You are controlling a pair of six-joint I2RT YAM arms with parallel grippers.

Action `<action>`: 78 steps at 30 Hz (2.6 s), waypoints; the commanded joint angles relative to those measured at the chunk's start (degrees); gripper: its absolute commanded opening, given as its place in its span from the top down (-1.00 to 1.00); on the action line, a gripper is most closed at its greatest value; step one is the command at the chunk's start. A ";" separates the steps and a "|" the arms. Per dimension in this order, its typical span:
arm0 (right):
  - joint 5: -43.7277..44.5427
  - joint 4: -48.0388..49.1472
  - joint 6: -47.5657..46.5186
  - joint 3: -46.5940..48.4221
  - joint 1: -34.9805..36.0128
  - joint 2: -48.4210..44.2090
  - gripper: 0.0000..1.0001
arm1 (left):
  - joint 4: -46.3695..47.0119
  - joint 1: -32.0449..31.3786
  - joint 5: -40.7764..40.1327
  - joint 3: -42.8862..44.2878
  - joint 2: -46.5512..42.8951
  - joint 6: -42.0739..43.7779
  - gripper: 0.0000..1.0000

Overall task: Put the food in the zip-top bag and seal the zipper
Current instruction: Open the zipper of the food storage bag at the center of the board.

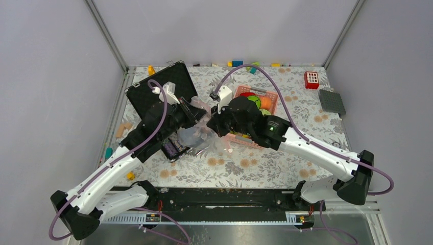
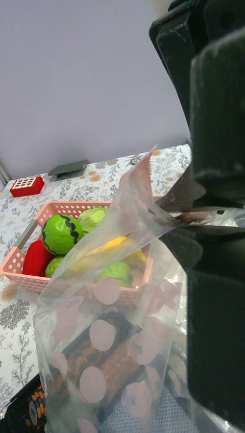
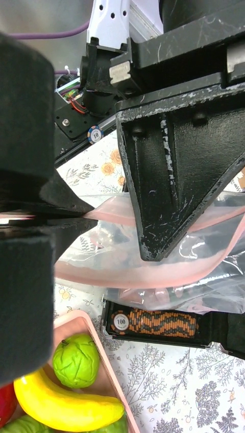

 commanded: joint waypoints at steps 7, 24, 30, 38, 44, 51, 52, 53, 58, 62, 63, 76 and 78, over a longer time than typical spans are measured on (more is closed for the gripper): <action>-6.76 0.48 -3.16 -2.81 0.52 -4.51 -0.10 | 2.65 0.02 2.68 1.38 -1.20 6.05 1.00; 6.89 6.68 -3.85 -12.62 0.54 -16.04 -0.99 | 1.67 0.01 13.14 0.50 -4.46 16.18 1.00; 9.20 8.94 -1.23 -10.21 0.52 -9.10 -0.86 | 1.66 -0.02 14.05 0.94 -3.86 15.60 1.00; 2.37 11.03 1.25 -9.31 0.52 -4.01 0.35 | -0.92 0.03 9.67 2.30 -2.33 15.00 1.00; 12.89 10.28 1.79 -10.53 0.48 -6.28 1.00 | -6.84 -0.03 3.39 4.66 -1.17 15.14 1.00; 41.79 2.44 8.04 -10.43 -0.01 -9.43 1.00 | -19.67 0.03 -7.95 9.24 0.32 13.67 0.93; 44.98 1.18 9.66 -10.50 -0.23 -9.81 1.00 | -22.60 0.03 -10.79 10.36 1.02 12.59 0.90; 46.87 0.05 11.15 -10.66 -0.53 -10.19 1.00 | -25.36 0.05 -13.40 11.42 1.68 11.32 0.89; 44.84 -0.65 13.30 -11.64 -1.34 -11.83 1.00 | -33.93 0.05 -21.88 14.98 4.50 6.78 0.56; 35.13 4.19 12.26 -12.81 -1.33 -11.75 1.00 | -33.24 0.07 -19.93 15.89 5.71 6.19 -0.21; 33.21 5.28 12.21 -12.79 -1.33 -11.35 1.00 | -32.20 0.07 -18.26 15.79 5.94 6.65 -0.36; 28.59 0.88 19.86 -2.73 -1.33 -1.94 1.00 | -12.72 -0.36 -0.01 5.23 1.50 7.78 -0.98; 27.52 0.96 20.43 -2.03 -1.35 -1.17 1.00 | -10.70 -0.61 0.80 4.50 1.58 7.48 -0.98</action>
